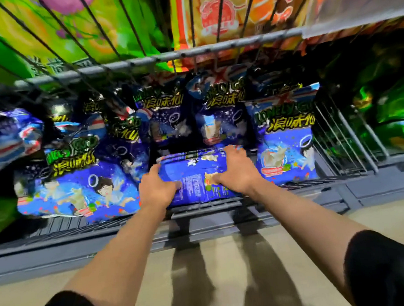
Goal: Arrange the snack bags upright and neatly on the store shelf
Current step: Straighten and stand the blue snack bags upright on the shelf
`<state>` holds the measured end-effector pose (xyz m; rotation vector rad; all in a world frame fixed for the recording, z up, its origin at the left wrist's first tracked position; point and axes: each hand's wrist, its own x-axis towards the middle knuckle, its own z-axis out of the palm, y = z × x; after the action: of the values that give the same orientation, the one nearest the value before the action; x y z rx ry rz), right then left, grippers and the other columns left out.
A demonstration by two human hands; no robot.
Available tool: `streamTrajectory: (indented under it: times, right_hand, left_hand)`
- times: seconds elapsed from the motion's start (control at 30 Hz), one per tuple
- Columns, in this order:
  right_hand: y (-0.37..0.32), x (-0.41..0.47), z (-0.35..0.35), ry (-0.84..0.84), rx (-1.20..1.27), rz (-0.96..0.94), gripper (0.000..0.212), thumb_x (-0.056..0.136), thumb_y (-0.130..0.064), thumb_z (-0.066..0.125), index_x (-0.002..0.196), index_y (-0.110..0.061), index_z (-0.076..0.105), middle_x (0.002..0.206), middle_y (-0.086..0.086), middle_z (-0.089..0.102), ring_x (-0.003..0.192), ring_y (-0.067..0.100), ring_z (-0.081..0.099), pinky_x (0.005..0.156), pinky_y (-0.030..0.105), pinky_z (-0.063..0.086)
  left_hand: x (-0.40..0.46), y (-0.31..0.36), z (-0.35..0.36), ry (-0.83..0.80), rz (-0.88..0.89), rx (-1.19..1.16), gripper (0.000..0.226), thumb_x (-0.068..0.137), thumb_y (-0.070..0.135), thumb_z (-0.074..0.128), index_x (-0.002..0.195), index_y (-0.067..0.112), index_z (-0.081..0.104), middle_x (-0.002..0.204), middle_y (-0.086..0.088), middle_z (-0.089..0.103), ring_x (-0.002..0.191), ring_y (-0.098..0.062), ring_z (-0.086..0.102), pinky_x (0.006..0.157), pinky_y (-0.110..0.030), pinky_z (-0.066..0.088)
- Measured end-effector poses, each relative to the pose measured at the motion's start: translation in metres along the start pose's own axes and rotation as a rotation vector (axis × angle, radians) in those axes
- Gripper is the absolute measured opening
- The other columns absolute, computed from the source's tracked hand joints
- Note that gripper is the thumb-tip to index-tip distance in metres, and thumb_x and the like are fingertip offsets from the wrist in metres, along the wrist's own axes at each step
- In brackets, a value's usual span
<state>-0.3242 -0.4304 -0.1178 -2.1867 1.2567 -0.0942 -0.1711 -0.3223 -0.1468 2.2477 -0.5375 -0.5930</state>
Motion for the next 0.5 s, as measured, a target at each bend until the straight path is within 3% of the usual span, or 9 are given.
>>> streamTrajectory:
  times: [0.1,0.17,0.27,0.37,0.43,0.5]
  right_hand:
    - [-0.007,0.002,0.012,-0.213,-0.089,0.13,0.122,0.064,-0.03,0.084,0.15,-0.024,-0.002,0.151,0.024,0.007,0.133,0.044,0.035,0.105,0.047,0.039]
    - [-0.009,0.0,0.017,-0.198,-0.116,0.127,0.126,0.06,-0.022,0.086,0.149,-0.031,-0.002,0.15,0.024,0.01,0.129,0.044,0.041,0.102,0.046,0.043]
    - [-0.007,-0.002,0.014,0.034,-0.053,0.032,0.107,0.063,-0.015,0.079,0.148,-0.031,0.015,0.134,0.021,0.041,0.113,0.04,0.055,0.093,0.039,0.048]
    - [-0.011,0.0,0.001,0.34,0.12,-0.028,0.076,0.062,-0.02,0.078,0.13,-0.027,0.046,0.105,0.009,0.068,0.099,0.032,0.064,0.085,0.041,0.052]
    - [-0.022,0.001,-0.011,0.448,0.346,-0.026,0.049,0.059,-0.019,0.081,0.103,-0.028,0.061,0.087,-0.003,0.069,0.088,0.021,0.067,0.082,0.039,0.054]
    - [-0.033,-0.002,-0.019,0.488,0.605,-0.058,0.041,0.058,-0.013,0.083,0.09,-0.026,0.06,0.073,-0.008,0.064,0.071,0.013,0.063,0.072,0.036,0.056]
  left_hand:
    - [-0.003,-0.007,-0.008,-0.176,-0.114,-0.122,0.104,0.047,0.032,0.085,0.14,0.031,0.039,0.138,-0.004,0.05,0.12,-0.027,0.054,0.102,-0.043,0.046]
    - [-0.007,-0.008,-0.009,-0.244,-0.073,-0.099,0.105,0.053,0.027,0.088,0.144,0.029,0.037,0.146,-0.003,0.04,0.129,-0.024,0.045,0.108,-0.038,0.038]
    - [-0.007,-0.011,-0.014,-0.282,-0.013,0.03,0.132,0.03,0.042,0.091,0.145,0.04,0.028,0.154,-0.007,0.022,0.14,-0.026,0.029,0.115,-0.042,0.029]
    - [-0.015,-0.006,-0.016,-0.294,0.047,0.226,0.131,0.043,0.043,0.091,0.145,0.052,0.009,0.157,-0.004,0.001,0.143,-0.032,0.019,0.115,-0.052,0.023]
    - [-0.021,0.001,-0.016,-0.209,0.116,0.353,0.128,0.049,0.047,0.088,0.145,0.052,0.004,0.156,-0.002,0.001,0.139,-0.036,0.026,0.111,-0.054,0.027]
    - [-0.023,-0.001,-0.014,-0.071,0.16,0.39,0.116,0.056,0.05,0.084,0.145,0.05,0.011,0.152,-0.003,0.013,0.131,-0.038,0.034,0.106,-0.052,0.033]
